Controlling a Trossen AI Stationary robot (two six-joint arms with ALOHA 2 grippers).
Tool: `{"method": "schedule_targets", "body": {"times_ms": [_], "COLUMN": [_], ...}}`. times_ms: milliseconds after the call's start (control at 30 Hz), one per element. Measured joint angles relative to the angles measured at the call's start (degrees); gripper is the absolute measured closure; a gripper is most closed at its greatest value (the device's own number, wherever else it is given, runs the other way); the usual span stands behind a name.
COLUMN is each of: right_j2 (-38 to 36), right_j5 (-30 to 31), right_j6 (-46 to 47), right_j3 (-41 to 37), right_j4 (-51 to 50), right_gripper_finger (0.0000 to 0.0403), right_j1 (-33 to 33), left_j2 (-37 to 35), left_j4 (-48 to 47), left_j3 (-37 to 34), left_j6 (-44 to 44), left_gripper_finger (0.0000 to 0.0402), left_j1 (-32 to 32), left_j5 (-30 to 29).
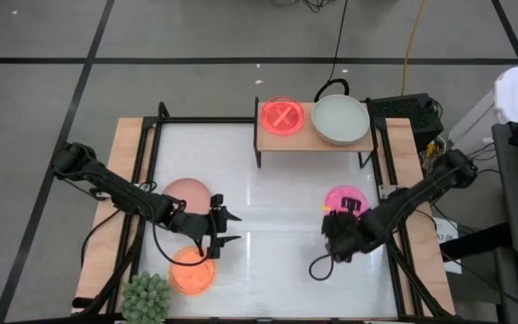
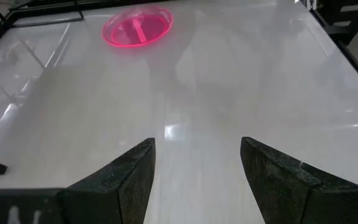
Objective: Place and stack plates onto a shelf
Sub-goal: Stack the pink plate on top of the orange plate on the shelf
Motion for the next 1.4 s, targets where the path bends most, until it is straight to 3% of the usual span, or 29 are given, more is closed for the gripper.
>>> {"method": "schedule_targets", "body": {"times_ms": [400,833,1300,1400], "right_j2": [-2.5,-2.8,-2.8,-2.8], "right_j5": [-2.8,-0.8,-1.0,-0.9], "right_j6": [5.4,4.7,4.7,4.8], "right_j3": [-18.9,-26.9,-28.1,-28.2], "right_j4": [14.7,19.2,19.8,19.8], "right_gripper_finger": [0.0275,0.028,0.0391,0.0398], "right_j1": [2.8,2.8,2.8,2.8], "left_j2": [0.0,0.0,0.0,0.0], "left_j4": [3.5,3.0,3.0,3.0], "left_j3": [0.0,0.0,0.0,0.0], "left_j6": [0.0,1.0,1.6,1.6], "left_gripper_finger": [0.016,0.016,0.016,0.016], "left_j1": [0.0,0.0,0.0,0.0], "left_j5": [0.0,0.0,0.0,0.0]}}
